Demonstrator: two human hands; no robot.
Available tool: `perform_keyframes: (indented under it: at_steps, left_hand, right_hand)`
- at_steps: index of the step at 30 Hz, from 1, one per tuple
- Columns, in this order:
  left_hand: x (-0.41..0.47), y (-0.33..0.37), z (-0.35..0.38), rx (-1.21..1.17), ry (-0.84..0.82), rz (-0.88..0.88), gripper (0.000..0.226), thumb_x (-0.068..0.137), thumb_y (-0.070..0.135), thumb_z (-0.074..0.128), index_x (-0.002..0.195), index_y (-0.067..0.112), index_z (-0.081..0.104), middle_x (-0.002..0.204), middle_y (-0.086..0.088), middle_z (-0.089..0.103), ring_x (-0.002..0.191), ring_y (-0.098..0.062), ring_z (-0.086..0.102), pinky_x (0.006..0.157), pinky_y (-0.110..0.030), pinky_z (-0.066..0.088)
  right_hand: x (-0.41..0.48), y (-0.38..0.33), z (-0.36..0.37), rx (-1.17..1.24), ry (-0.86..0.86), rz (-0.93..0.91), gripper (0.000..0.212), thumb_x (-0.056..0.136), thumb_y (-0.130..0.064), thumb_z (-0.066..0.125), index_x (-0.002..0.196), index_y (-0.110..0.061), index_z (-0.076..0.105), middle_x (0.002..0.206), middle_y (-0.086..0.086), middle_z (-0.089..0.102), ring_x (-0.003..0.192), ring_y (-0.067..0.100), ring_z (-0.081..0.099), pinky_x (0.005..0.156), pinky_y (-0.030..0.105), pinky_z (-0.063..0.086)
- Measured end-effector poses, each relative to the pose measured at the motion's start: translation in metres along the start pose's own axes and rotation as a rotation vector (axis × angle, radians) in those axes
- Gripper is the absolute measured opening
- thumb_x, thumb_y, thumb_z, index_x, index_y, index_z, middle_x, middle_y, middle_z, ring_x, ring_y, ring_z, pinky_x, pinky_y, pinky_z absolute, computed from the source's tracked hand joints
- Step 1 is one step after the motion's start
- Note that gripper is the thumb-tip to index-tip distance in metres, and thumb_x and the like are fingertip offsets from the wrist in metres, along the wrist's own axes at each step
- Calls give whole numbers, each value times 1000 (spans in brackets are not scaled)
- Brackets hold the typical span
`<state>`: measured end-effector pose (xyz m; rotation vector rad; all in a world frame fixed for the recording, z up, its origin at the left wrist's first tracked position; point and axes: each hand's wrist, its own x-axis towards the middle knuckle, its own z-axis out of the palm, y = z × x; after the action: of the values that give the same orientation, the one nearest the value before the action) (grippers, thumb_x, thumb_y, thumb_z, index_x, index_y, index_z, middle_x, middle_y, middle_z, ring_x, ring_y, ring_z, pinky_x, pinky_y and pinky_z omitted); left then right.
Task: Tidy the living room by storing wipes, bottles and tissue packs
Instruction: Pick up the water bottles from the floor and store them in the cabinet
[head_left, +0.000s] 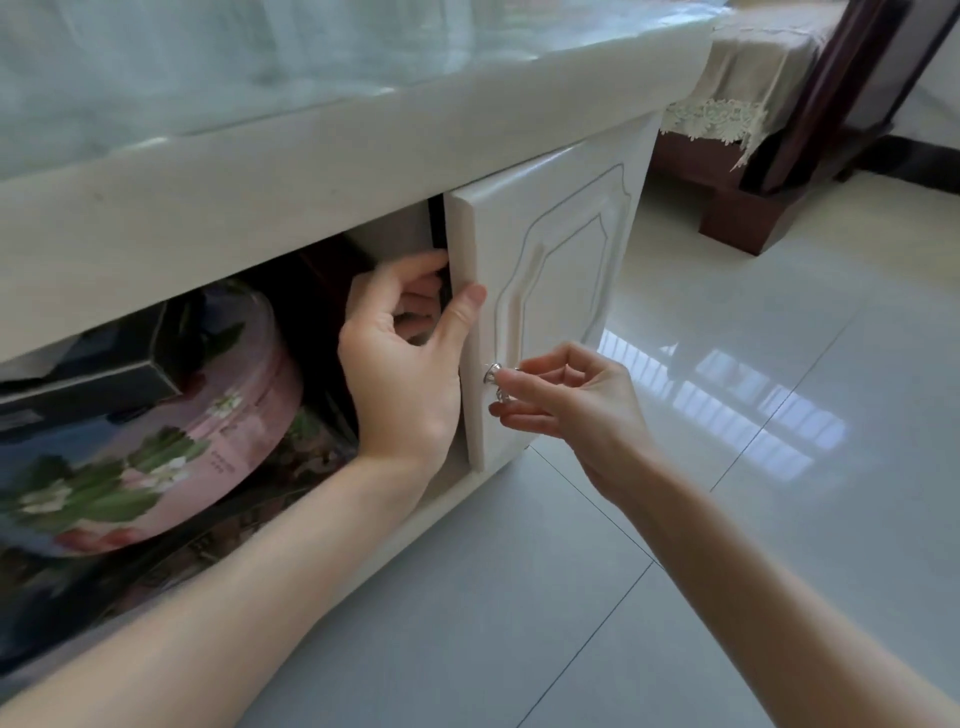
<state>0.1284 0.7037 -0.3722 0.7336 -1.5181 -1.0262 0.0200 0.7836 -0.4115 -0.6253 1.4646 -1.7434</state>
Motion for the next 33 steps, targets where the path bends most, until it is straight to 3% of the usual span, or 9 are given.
perform_keyframes:
  at_steps: [4, 9, 12, 21, 26, 33]
  left_hand:
    - [2, -8, 0, 43, 52, 3, 25, 80, 16, 76, 91, 28, 56, 95, -11, 63, 86, -15, 61, 81, -36, 54]
    - [3, -12, 4, 53, 55, -6, 31, 82, 11, 74, 82, 29, 50, 78, 8, 55, 70, 1, 53, 71, -20, 49]
    - [5, -13, 4, 69, 64, -17, 30, 83, 11, 74, 81, 28, 48, 74, 8, 55, 67, 1, 53, 69, -17, 48]
    - [12, -13, 2, 102, 76, -17, 29, 84, 13, 73, 77, 25, 48, 75, -10, 62, 70, -29, 62, 69, -32, 53]
    - [10, -12, 0, 84, 55, -23, 27, 84, 12, 72, 77, 24, 49, 77, -13, 63, 71, -31, 62, 71, -40, 54]
    - [-5, -12, 4, 7, -68, -78, 18, 85, 20, 72, 82, 23, 54, 78, 1, 61, 72, -19, 62, 69, -36, 54]
  right_hand:
    - [9, 3, 10, 16, -6, 3, 23, 72, -7, 81, 78, -4, 59, 64, 5, 71, 64, 26, 73, 61, 29, 58]
    - [17, 7, 14, 48, -12, 3, 25, 71, -8, 83, 75, -7, 58, 68, 9, 72, 68, 29, 73, 61, 30, 58]
    - [21, 9, 15, 57, -23, -4, 26, 71, -8, 83, 76, -7, 57, 68, 10, 72, 67, 29, 73, 62, 31, 58]
    - [28, 13, 20, 71, -51, -17, 27, 71, -10, 83, 75, -9, 56, 67, 6, 72, 67, 28, 73, 61, 29, 58]
    - [26, 12, 20, 69, -37, -25, 26, 71, -11, 83, 79, -7, 58, 70, 7, 73, 69, 29, 74, 62, 30, 58]
    - [8, 13, -5, 91, 31, 9, 22, 80, -13, 75, 98, -5, 68, 87, 10, 72, 80, 30, 74, 66, 32, 59]
